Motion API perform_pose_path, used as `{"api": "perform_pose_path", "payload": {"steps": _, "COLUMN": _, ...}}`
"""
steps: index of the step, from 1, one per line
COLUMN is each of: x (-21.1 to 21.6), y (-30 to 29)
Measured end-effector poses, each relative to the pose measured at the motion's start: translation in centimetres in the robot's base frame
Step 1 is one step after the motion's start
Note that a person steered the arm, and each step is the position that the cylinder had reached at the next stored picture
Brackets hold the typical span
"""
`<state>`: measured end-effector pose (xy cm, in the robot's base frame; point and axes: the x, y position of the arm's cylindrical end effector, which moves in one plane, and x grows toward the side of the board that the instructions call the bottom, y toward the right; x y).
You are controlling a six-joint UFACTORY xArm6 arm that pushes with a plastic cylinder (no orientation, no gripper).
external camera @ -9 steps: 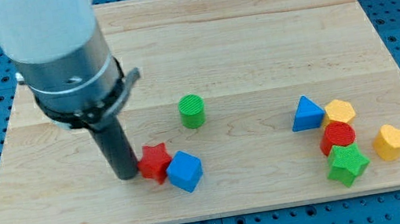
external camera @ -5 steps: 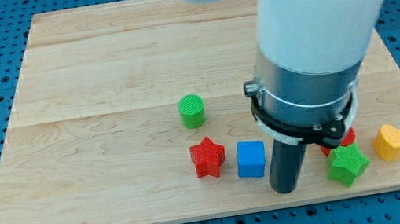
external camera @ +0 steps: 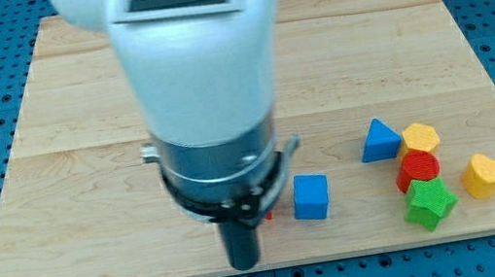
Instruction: Place red star in between the blue blocks
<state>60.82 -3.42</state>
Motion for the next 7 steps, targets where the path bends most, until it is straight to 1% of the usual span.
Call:
{"api": "perform_pose_path", "payload": {"steps": 1, "x": -6.0, "y": 0.1}}
{"api": "perform_pose_path", "payload": {"steps": 3, "x": -6.2, "y": 0.3}}
{"api": "perform_pose_path", "payload": {"steps": 5, "x": -6.1, "y": 8.2}}
{"api": "perform_pose_path", "payload": {"steps": 7, "x": -6.1, "y": 9.0}}
